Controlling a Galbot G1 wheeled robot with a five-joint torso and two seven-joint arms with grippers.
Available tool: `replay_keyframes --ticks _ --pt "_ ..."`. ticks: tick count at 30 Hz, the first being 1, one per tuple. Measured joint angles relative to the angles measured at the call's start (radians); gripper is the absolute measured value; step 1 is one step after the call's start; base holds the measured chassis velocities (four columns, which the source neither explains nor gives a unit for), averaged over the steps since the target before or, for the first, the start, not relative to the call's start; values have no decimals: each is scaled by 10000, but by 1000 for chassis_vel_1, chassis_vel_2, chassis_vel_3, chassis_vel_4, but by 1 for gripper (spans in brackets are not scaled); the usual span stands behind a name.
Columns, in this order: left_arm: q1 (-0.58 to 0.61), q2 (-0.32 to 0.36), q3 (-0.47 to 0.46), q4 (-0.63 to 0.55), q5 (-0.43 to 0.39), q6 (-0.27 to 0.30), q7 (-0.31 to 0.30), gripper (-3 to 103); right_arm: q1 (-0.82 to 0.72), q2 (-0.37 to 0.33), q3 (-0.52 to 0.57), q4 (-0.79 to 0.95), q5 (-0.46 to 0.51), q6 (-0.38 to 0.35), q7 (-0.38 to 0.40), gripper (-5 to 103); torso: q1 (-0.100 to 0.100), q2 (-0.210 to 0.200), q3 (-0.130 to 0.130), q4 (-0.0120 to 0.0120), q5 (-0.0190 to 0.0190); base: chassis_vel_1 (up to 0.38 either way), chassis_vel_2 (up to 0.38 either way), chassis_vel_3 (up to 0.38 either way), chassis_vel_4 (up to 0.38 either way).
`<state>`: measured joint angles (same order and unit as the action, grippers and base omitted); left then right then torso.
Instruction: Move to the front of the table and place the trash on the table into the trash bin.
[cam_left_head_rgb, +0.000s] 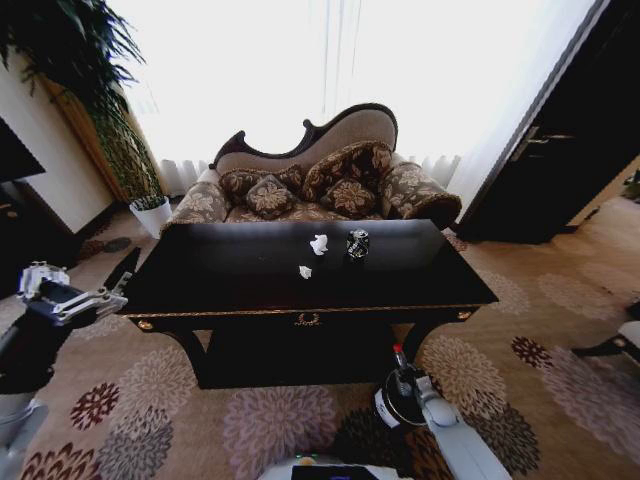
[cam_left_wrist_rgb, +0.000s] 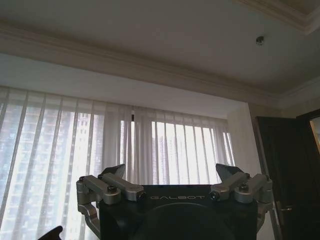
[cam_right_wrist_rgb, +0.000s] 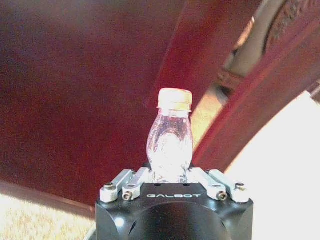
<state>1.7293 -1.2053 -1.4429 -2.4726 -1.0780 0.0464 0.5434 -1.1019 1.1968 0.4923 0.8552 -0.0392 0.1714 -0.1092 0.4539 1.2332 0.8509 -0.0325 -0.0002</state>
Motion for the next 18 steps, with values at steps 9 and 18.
replay_keyframes --ticks 9,18 --pt "-200 -8 289 36 36 -2 12 100 -387 170 140 233 696 -97 -214 24 0 0 0 0 0 0 0 0 0" --pt "-162 64 247 38 13 -13 29 100 -721 335 174 720 812 -257 -346 47 0 0 0 1 0 0 0 0 0"
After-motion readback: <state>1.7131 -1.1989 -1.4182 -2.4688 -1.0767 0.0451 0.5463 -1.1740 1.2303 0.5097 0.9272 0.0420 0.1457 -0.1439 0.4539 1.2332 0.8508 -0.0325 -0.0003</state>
